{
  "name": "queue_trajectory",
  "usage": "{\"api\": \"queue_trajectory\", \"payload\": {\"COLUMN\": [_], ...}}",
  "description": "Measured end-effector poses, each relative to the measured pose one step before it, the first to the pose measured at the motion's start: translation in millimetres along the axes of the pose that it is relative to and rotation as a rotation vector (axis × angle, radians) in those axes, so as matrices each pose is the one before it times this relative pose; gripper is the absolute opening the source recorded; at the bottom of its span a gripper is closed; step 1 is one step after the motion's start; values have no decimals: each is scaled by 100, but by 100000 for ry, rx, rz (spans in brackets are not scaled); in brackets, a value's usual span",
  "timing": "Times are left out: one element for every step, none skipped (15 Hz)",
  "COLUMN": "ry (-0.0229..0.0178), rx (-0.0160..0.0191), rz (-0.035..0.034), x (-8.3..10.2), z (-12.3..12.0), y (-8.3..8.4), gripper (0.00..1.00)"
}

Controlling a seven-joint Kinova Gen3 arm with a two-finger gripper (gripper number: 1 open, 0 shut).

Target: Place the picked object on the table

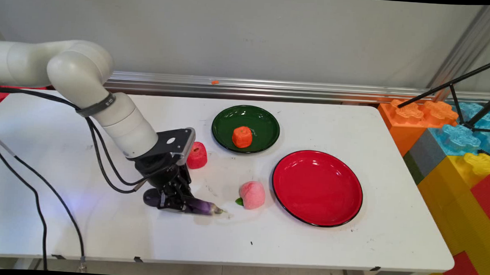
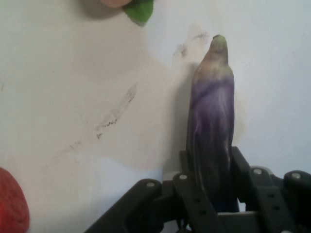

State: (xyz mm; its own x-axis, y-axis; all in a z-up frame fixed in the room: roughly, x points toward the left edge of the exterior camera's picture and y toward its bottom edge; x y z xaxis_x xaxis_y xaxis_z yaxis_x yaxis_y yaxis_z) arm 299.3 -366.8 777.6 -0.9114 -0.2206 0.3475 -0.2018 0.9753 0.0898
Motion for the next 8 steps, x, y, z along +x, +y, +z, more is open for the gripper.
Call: {"api": "queue_trajectory", "payload": {"ry": [28,16,-24,33,-28,14,6,47], "rx": [51,90,72,91,-3,-20,-11,-28], "rz": [674,565,483,634,443,528,490,439], "x": [-95,-93,-103,-121,-92,-91,-69,-43], "z": [162,112,104,105,76,69,44,29], "y": [-63,-43,-41,-29,-15,2,-4,-5], "gripper": [0,0,0,0,0,0,0,0]}}
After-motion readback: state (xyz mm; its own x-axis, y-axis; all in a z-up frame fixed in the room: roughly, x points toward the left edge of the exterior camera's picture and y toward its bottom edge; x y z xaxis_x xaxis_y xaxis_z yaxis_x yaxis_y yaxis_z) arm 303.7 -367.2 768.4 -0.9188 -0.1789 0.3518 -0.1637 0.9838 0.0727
